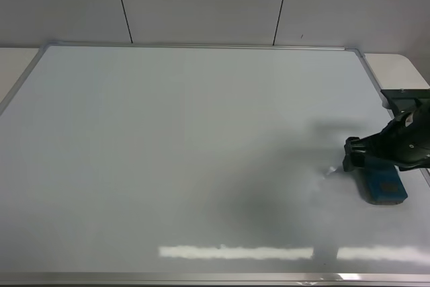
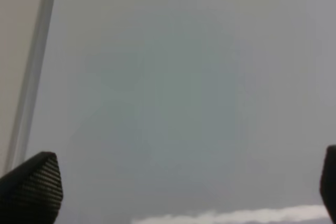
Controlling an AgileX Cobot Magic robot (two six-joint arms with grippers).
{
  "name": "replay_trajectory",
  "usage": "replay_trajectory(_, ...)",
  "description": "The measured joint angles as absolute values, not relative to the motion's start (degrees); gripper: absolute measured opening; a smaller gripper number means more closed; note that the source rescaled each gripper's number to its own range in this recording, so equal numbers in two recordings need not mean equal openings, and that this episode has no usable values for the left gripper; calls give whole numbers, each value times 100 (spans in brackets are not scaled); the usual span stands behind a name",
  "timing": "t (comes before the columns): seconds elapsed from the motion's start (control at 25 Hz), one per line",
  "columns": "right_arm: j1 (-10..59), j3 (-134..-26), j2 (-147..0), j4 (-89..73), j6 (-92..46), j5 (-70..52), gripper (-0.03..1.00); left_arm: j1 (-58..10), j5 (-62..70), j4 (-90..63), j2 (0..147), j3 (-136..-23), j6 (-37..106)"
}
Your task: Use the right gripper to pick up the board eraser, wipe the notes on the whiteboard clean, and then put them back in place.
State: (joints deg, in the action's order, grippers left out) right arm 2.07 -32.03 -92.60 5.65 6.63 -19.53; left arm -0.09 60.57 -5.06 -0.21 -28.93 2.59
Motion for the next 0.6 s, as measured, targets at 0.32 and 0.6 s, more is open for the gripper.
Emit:
replay_trajectory(0.32, 207, -3203, -9260, 184, 162, -1958, 100, -9, 6057, -506, -21, -2893, 259)
replay_trajectory(0.6, 207, -3203, -9238, 130, 149, -1974, 100, -9, 6057, -506, -21, -2893, 259)
